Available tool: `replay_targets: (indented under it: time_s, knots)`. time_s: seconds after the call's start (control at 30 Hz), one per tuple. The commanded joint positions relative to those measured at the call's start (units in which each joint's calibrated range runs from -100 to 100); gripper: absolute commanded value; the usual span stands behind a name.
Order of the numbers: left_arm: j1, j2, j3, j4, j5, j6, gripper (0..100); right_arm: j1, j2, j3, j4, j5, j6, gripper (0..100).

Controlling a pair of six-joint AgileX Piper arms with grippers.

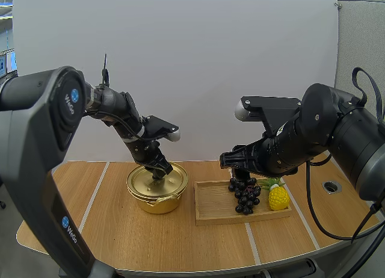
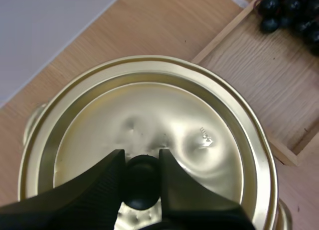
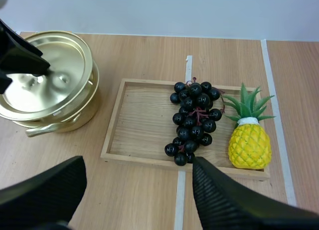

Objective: Open the pot, put the grape inside, and close it

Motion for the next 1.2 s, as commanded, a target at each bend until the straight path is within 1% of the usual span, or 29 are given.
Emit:
replay_targets:
  time_s: [0.0,0.1,0.2,0.3,0.43,0.67,0.87,0.97,1.17]
  knots:
    - [-0.14,-7.1,-3.7,-0.5,5.9,-1.0,0,-0.2,-0.3,-0.5,0.2,-0.3,0.0,100]
    - [-0.14,-12.7,-8.0,-0.2,9.9,-2.3,0,-0.2,-0.3,-0.5,0.2,-0.3,0.0,100]
    - [-0.14,-18.4,-13.3,2.1,10.9,-4.7,0,-0.2,-0.3,-0.5,0.2,-0.3,0.0,100]
    - [-0.14,-23.9,-20.5,6.4,10.9,-7.0,0,-0.2,-0.3,-0.5,0.2,-0.3,0.0,100]
    - [-0.14,-27.5,-30.0,11.2,10.9,-9.8,0,-0.2,-0.3,-0.5,0.2,-0.3,0.0,100]
    - [-0.14,-29.8,-46.9,14.9,10.9,-10.5,0,-0.2,-0.3,-0.5,0.2,-0.3,0.0,100]
    - [-0.14,-29.8,-58.6,15.8,10.1,-12.9,0,-0.2,-0.3,-0.5,0.2,-0.3,0.0,100]
    - [-0.14,-29.8,-62.4,15.8,8.0,-13.0,0,-0.2,-0.3,-0.5,0.2,-1.2,0.0,100]
    - [-0.14,-29.8,-66.0,17.3,0.5,-13.0,0,-0.2,-0.3,-0.5,0.2,-6.6,0.0,100]
